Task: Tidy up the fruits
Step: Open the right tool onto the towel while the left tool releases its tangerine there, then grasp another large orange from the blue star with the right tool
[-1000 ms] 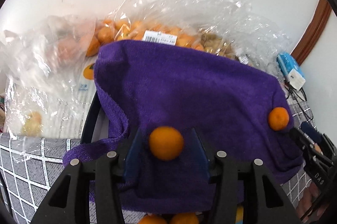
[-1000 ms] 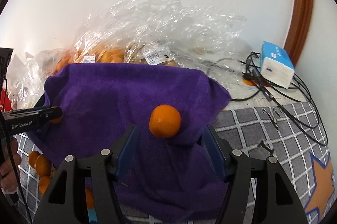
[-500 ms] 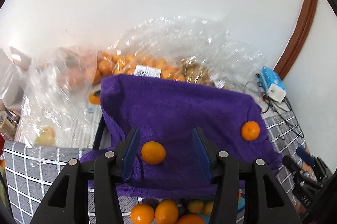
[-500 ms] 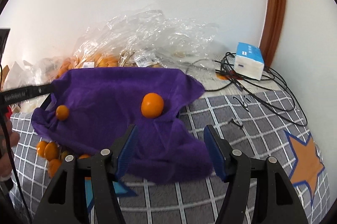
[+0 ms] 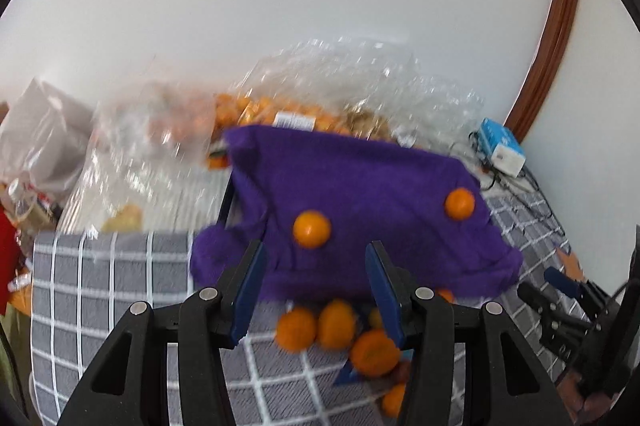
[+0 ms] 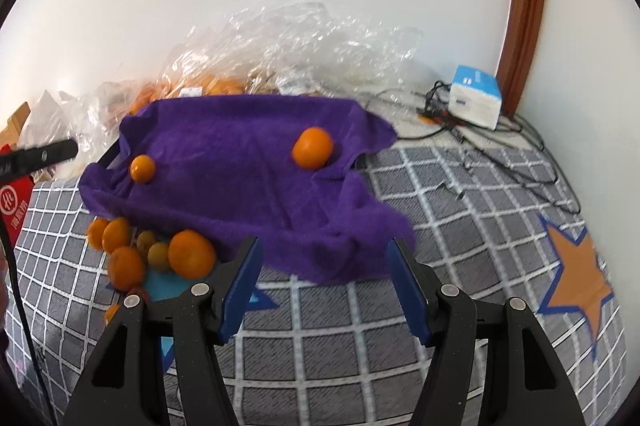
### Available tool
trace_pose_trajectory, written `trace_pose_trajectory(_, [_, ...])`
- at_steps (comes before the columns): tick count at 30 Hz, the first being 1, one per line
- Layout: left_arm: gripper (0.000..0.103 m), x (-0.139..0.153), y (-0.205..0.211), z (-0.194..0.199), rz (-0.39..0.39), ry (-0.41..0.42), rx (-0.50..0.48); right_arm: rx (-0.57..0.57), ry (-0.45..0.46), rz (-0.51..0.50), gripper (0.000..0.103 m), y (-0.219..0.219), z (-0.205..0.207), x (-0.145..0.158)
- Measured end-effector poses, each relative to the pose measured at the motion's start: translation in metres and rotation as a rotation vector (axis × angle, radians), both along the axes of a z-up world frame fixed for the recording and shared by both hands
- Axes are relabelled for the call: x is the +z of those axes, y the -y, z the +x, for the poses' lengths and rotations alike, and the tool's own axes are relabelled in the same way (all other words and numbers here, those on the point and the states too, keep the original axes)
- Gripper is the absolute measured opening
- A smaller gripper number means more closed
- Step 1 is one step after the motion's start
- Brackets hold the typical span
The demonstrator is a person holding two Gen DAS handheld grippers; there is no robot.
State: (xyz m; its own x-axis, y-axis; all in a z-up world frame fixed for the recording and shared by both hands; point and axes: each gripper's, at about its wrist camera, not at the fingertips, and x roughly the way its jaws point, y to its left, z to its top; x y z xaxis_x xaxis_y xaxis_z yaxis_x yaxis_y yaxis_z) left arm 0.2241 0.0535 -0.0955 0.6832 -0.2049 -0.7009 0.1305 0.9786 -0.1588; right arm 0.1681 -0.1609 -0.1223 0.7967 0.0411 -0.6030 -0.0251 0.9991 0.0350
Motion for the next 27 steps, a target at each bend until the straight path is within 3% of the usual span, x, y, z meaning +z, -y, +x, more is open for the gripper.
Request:
trace_pose_trajectory(11, [0.052,-0.051,-0.042,-0.035,0.035,-0.047,0.039,0.111,-0.057,0.035,0.064,-0.048,0.005,-0.031])
trace_pose_trajectory(20, [0.054,-0.07,-0.071,-0.041,-0.014,-0.066,0.099,0.155,-0.094,0.016,0.064,-0.078,0.017,-0.039])
trace_pose_trajectory(27, [0.054,-0.079,-0.075,-0.033,0.045,-0.076,0.186,0.159,-0.12,-0.025,0.064,-0.09,0.023,-0.05])
